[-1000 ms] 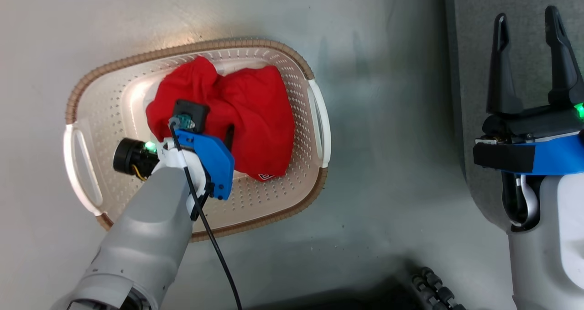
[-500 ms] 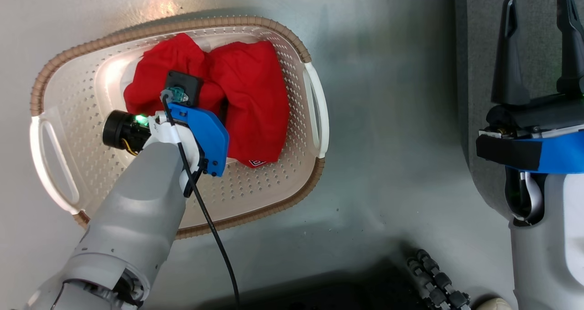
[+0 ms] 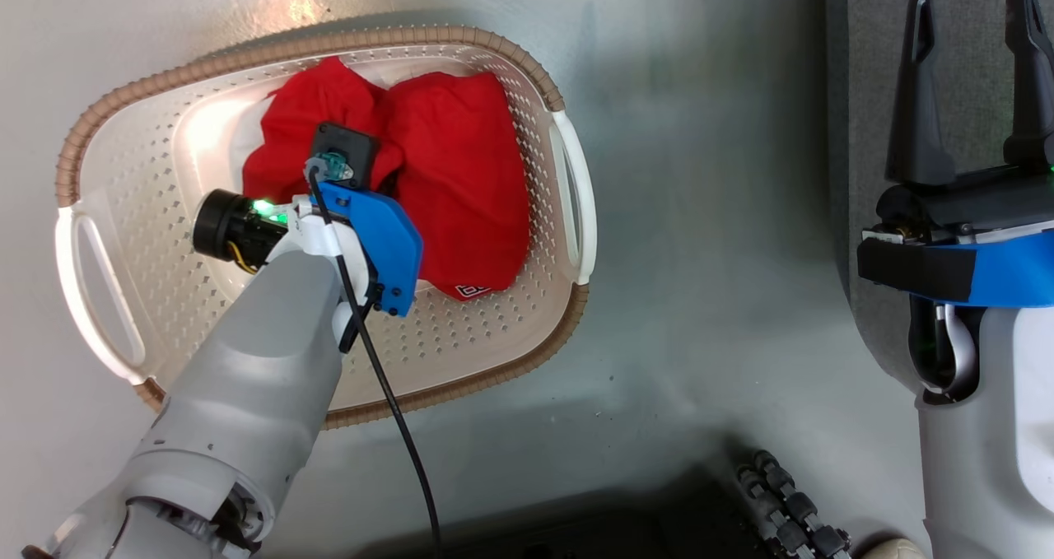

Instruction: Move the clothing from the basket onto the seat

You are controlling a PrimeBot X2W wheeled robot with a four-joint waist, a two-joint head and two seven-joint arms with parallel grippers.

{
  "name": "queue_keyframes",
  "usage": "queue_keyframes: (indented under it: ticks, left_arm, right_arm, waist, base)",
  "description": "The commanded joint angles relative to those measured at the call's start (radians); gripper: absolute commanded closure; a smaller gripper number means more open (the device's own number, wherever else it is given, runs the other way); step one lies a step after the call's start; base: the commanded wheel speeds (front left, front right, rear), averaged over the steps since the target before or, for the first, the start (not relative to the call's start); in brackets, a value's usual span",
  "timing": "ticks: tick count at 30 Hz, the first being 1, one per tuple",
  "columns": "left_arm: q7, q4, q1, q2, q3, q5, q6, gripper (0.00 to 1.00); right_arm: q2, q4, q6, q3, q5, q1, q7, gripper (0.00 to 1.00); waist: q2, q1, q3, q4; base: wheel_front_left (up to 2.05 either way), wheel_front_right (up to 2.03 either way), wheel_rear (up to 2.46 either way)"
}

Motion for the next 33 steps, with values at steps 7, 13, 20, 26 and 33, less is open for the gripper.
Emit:
queue_keyframes:
  ticks: [7,13,20,26,33]
  left_arm:
    - [-0.016,-0.037,0.008,-0.002,-0.045,-0.048,-0.002,1.0]
    - [-0.054,-0.075,0.03,0.0,-0.11,-0.084,-0.002,1.0]
    - [-0.118,-0.114,0.068,-0.003,-0.185,-0.14,-0.002,1.0]
    - [-0.169,-0.148,0.11,-0.009,-0.238,-0.197,-0.002,1.0]
    - [-0.205,-0.166,0.157,-0.012,-0.278,-0.238,-0.002,1.0]
  right_arm:
    - [-0.002,0.027,0.0,-0.011,0.008,-0.008,0.006,0.0]
    - [-0.004,0.033,0.0,-0.015,0.007,-0.004,0.005,0.0]
    - [-0.014,0.053,0.0,-0.014,0.003,0.012,0.005,0.0]
    - [-0.03,0.072,0.0,-0.019,0.001,0.036,0.005,0.0]
    - [-0.038,0.098,0.0,-0.017,0.004,0.068,0.005,0.0]
  waist:
    - [0.0,0.0,-0.035,0.015]
    - [0.0,0.0,-0.082,0.039]
    - [0.0,0.0,-0.163,0.076]
    - [0.0,0.0,-0.244,0.11]
    - [0.0,0.0,-0.346,0.143]
  base:
    - [0.0,0.0,0.0]
    - [0.0,0.0,0.0]
    - [0.0,0.0,0.0]
    - [0.0,0.0,0.0]
    - [0.0,0.0,0.0]
